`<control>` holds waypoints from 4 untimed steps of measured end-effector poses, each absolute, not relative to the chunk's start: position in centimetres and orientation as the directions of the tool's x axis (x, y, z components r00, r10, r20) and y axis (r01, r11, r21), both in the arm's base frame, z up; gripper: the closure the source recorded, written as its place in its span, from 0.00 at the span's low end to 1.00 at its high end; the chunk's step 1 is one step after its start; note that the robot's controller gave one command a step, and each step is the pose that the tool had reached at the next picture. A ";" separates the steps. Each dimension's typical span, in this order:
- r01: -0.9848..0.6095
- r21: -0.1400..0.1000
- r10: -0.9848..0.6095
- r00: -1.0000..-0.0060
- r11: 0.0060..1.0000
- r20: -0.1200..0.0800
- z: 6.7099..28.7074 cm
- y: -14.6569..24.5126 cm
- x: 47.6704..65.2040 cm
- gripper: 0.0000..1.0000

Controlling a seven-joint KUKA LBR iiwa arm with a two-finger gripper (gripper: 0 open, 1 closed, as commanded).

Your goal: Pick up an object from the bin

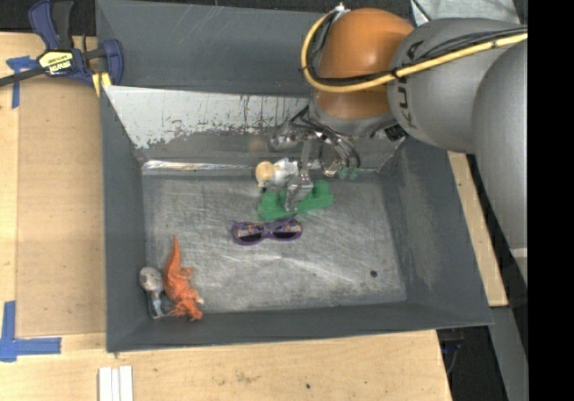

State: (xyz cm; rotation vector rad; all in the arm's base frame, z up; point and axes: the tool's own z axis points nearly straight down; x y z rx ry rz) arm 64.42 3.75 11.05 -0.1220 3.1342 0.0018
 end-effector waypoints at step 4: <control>0.008 0.001 0.008 -1.000 1.000 -0.021 7.7 3.1 59.9 1.00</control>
Offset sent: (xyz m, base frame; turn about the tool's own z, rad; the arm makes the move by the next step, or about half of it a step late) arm -0.0175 -0.0315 -0.0405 0.0416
